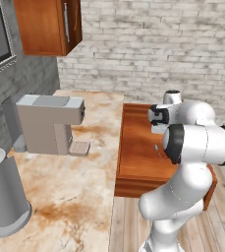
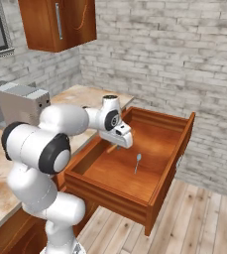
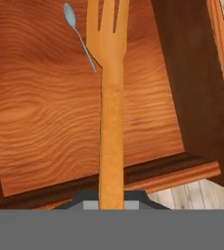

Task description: Organize the utensils by type. Pick up the wooden spoons from the counter and place them in the open cabinet. Then pick up the metallic utensils from the counter and place them in the open drawer.

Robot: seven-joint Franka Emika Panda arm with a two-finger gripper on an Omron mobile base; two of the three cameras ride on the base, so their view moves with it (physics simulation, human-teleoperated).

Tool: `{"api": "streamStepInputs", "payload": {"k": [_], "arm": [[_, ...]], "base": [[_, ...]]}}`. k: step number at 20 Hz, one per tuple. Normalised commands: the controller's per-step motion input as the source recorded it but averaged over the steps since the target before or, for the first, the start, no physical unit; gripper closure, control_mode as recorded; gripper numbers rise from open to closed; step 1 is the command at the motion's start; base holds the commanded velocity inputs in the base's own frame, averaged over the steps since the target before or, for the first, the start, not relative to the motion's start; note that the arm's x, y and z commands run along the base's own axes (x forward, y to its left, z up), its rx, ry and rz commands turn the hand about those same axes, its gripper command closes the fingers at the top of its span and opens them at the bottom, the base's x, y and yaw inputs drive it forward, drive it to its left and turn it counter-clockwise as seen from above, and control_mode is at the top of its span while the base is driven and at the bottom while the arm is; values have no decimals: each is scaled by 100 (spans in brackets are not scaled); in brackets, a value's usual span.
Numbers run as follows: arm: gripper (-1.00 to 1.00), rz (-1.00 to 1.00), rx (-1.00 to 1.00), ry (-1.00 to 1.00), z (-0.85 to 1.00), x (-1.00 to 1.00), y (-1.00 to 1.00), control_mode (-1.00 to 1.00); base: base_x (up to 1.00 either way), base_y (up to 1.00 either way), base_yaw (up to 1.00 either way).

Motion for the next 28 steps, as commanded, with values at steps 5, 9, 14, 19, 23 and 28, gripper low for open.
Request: {"api": "streamStepInputs", "payload": {"k": [5, 9, 14, 19, 23, 28], "arm": [[100, 4, 0, -3, -40, 21, -13, -100], [100, 4, 0, -5, -36, 3, -2, -100], [100, 3, 2, -5, -30, 0, -7, -100], [100, 2, 3, -5, -29, 5, -11, -100], [100, 1, 0, -2, -39, 30, -5, -100], [100, 0, 0, -3, -37, 41, -2, -100]], "base": [[0, 0, 0], [0, 0, 0], [0, 0, 0], [0, 0, 0], [0, 0, 0], [0, 0, 0]]}}
